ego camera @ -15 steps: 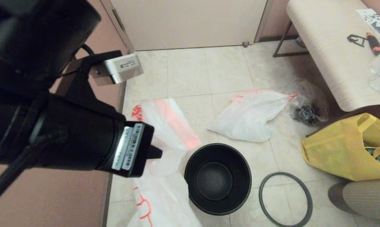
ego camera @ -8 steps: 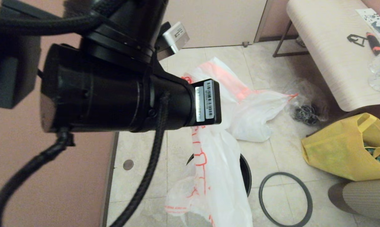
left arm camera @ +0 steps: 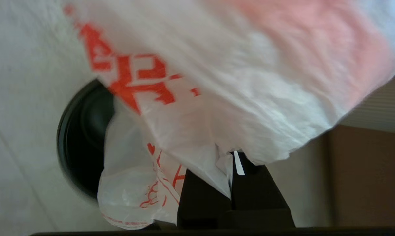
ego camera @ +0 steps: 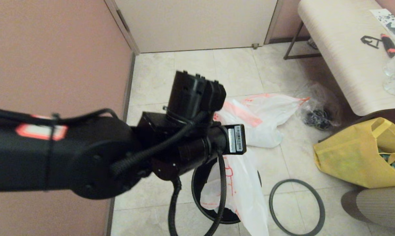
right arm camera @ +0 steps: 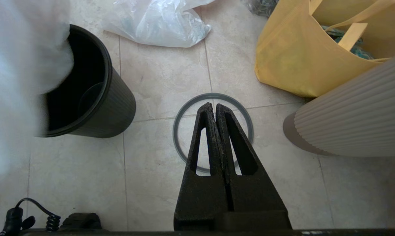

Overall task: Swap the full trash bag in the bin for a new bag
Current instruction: Put the new garbage bag on the trash can

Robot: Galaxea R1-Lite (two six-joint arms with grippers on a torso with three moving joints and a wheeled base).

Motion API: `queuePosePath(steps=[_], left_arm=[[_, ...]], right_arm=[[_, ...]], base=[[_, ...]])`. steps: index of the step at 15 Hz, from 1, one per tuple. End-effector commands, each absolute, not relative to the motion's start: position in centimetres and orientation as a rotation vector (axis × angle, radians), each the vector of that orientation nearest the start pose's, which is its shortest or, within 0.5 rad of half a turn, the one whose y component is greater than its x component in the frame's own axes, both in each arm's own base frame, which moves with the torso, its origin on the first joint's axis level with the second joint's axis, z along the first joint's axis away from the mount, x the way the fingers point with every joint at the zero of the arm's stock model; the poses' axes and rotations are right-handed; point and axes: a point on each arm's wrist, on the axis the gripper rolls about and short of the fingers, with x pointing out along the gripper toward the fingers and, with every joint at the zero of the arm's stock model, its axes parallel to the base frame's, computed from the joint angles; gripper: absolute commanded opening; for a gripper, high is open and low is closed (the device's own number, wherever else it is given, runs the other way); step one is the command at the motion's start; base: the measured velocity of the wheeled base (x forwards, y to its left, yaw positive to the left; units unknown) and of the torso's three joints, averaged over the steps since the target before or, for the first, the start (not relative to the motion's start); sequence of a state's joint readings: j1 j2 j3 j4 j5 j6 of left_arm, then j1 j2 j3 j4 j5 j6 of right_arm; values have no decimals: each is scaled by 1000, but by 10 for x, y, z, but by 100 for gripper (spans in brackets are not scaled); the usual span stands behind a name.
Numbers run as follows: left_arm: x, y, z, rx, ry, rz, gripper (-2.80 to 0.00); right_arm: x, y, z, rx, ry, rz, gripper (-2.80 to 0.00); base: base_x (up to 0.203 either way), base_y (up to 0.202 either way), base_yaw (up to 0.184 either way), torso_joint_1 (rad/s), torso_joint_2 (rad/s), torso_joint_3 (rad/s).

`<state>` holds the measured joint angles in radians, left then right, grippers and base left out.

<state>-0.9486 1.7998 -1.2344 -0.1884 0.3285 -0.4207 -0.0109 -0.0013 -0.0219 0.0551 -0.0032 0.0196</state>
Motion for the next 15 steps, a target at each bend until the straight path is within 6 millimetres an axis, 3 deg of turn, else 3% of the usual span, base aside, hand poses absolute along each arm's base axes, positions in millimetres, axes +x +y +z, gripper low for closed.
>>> queuePosePath(steps=[1, 3, 5, 10, 13, 15], left_arm=[[237, -288, 185, -213, 293, -527, -280], [266, -285, 167, -203, 191, -500, -280], [281, -283, 174, -209, 86, -498, -280], [273, -270, 159, -163, 58, -484, -280], [257, -258, 151, -142, 45, -490, -280], [254, -255, 148, -129, 44, -489, -280]], right_arm=[[-25, 0, 76, 20, 32, -14, -280], [-25, 0, 76, 20, 31, -14, -280], [-25, 0, 76, 20, 31, -14, -280], [-25, 0, 77, -44, 29, -16, -280], [-21, 2, 109, -61, 110, 86, -280], [-3, 4, 137, -44, 229, 199, -280]], base=[[0, 0, 0, 0, 0, 0], [0, 0, 0, 0, 0, 0], [0, 0, 0, 0, 0, 0], [0, 0, 0, 0, 0, 0], [0, 0, 0, 0, 0, 0], [0, 0, 0, 0, 0, 0]])
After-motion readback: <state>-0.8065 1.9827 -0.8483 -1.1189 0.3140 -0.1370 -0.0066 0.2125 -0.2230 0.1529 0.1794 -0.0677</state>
